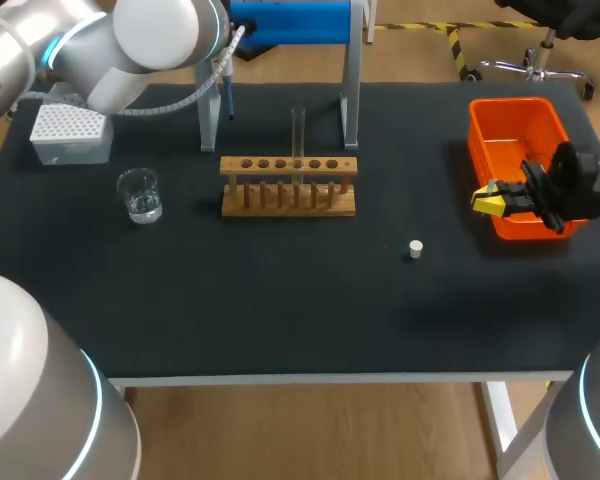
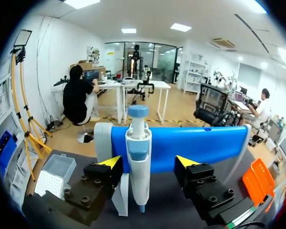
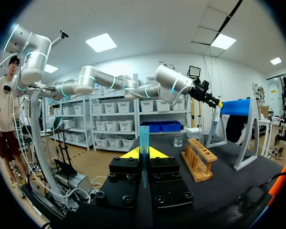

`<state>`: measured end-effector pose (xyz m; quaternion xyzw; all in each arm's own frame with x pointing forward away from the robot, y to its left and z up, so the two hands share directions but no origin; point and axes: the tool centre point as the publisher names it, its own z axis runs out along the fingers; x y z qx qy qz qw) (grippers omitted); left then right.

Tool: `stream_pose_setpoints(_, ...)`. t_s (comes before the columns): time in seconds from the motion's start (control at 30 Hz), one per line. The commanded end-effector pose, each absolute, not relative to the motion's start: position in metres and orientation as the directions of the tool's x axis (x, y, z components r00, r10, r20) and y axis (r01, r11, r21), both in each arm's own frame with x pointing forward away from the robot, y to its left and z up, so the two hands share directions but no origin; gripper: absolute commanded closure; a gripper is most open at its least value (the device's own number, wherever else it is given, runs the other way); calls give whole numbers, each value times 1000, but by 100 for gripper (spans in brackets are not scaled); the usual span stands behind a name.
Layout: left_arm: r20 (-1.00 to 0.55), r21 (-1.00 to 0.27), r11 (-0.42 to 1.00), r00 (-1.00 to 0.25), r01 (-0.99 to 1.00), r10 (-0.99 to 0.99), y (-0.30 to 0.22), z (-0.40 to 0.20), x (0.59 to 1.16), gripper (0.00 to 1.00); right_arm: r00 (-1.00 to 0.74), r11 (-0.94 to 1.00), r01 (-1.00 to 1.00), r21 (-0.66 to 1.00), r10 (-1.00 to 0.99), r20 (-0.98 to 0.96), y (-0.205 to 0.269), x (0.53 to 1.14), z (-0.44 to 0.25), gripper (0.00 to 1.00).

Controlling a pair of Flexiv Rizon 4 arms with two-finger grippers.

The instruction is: Invert the test tube, pick up the pipette, mount the tip to pipette, aspirate from beaker and dispense into the tube, eject the tip, return the pipette, and cap with the stopper.

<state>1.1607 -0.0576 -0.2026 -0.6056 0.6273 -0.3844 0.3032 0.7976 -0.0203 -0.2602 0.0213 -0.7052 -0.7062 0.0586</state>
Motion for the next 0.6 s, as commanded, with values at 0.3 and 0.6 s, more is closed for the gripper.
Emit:
stream_pose_setpoints(0.3,88,-845,-36,-72,-533,-993,-60,-206,1167,34,-992,2,52,999,-113,52,-21,797,-260,100)
stream_pose_setpoints(0.6,89,-843,-38,-69,-537,-994,-60,-208,1169,36,-992,2,52,999,-113,52,-21,797,-260,100)
